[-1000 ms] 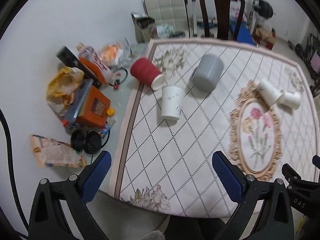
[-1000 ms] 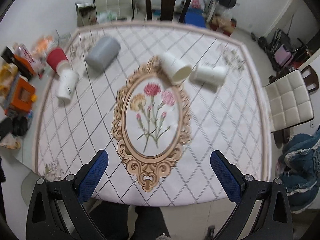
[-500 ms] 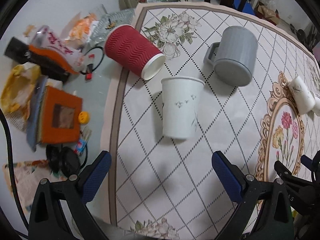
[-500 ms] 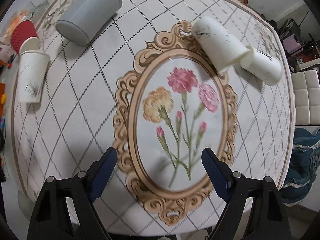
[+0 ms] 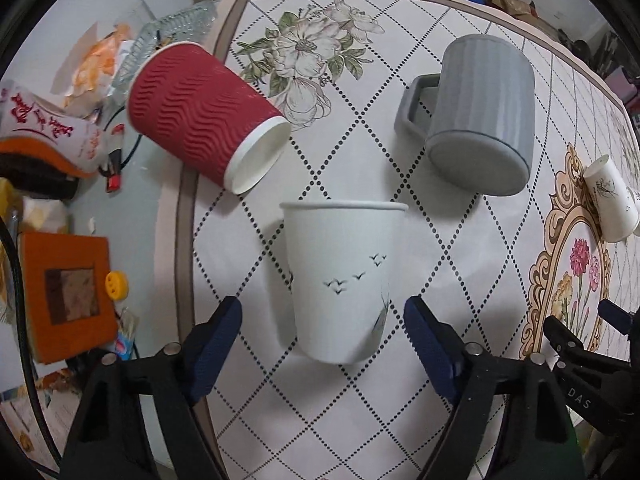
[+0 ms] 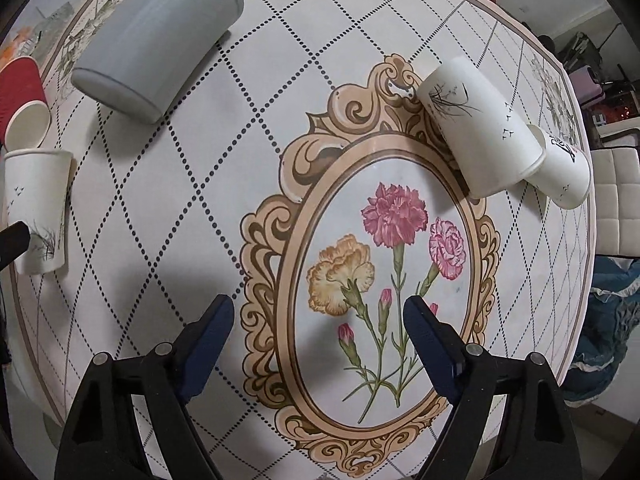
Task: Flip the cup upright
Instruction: 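Move the left tool toward the inverted white bird-print paper cup, then close the left tool around the white paper cup's body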
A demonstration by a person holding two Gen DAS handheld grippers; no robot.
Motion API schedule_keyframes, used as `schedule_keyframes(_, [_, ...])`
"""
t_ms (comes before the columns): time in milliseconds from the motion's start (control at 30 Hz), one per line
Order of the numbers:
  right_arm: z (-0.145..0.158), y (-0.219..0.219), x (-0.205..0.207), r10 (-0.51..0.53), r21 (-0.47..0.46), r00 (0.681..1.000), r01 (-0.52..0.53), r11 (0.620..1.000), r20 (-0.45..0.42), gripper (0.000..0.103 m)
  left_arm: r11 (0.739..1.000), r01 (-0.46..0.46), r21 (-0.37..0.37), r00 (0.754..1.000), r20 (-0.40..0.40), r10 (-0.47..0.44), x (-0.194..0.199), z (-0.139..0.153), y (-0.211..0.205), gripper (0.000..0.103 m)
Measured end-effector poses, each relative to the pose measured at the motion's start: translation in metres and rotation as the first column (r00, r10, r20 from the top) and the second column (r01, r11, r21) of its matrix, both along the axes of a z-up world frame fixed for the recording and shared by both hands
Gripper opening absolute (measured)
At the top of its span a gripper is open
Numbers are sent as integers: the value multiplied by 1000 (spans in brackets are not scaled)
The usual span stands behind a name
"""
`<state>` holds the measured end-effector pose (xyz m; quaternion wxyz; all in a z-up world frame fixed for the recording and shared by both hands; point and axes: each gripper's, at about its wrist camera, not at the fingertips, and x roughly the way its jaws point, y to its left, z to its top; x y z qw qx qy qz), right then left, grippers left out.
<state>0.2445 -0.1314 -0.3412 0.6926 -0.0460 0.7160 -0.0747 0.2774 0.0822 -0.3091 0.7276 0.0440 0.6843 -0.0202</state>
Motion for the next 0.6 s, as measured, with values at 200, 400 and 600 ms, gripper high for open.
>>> schedule_keyframes(200, [-1, -2, 4, -14, -11, 1000, 14, 1000, -7, 88, 1000, 11, -19, 1000, -12, -11, 3, -12, 1, 53])
schedule_keyframes(400, [1, -1, -1, -19, -25, 1000, 19, 1000, 0, 88, 1000, 23, -14, 1000, 21, -23, -1, -5, 2, 52])
schedule_keyframes(600, [7, -9, -9, -28, -27, 999, 29, 999, 17, 88, 999, 30, -20, 998, 49, -29, -16, 17, -10, 52])
